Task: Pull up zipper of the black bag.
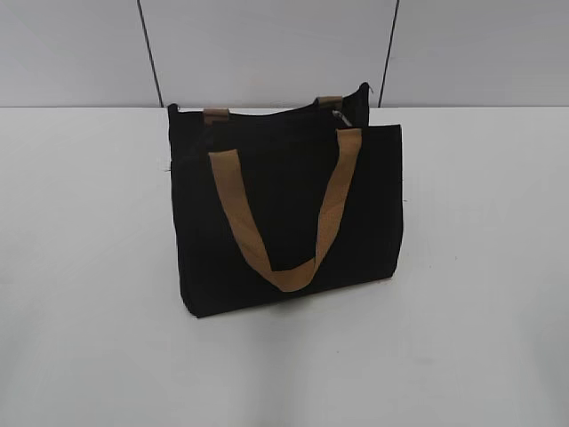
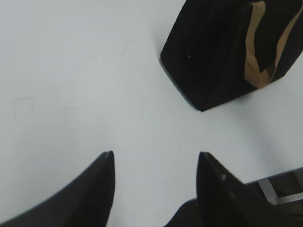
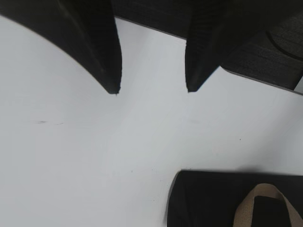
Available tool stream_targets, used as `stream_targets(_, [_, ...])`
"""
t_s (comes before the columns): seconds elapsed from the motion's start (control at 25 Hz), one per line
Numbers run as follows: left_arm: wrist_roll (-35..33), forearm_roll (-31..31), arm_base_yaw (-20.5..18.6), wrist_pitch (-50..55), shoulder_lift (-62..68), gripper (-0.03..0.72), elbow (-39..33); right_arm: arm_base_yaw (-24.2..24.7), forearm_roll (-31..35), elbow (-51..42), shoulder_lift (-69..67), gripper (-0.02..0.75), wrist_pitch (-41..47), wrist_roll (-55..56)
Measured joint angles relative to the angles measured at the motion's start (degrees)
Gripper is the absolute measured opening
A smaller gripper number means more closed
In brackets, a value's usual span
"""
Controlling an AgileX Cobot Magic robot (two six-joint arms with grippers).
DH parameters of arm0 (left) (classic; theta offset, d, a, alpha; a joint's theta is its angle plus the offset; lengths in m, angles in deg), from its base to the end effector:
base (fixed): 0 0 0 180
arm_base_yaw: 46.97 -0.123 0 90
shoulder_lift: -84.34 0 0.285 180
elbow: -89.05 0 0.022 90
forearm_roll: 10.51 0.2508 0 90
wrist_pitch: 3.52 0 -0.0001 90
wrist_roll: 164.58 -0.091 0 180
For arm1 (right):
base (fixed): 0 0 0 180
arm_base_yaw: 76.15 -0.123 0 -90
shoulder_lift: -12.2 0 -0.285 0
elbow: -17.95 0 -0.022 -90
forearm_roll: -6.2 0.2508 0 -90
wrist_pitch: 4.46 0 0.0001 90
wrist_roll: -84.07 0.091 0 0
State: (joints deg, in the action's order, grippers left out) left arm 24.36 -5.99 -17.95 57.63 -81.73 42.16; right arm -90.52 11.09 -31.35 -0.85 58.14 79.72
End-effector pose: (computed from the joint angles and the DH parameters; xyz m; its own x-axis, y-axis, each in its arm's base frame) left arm 0.0106 0.0013 0.2850 -0.5097 0.1486 -0.8474 0.3754 0.9247 -0.0637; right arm 0.0067 0.0088 0.2713 -0.5421 -0.1765 -0.8215 -0.3277 0.9447 0.0132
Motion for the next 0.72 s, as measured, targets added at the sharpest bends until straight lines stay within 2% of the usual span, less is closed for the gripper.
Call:
stream_targets(0.44, [-0.5,-0.2,0.0,-0.2,0.0,0.413,0.0,0.0,-0.1,0.0,0.0,0.349,0.0,0.1])
stream_targets(0.72, [-0.5,-0.2,-0.1,-0.2,0.0,0.368,0.0,0.0,-0.2,0.0,0.0,0.349,0.0,0.2])
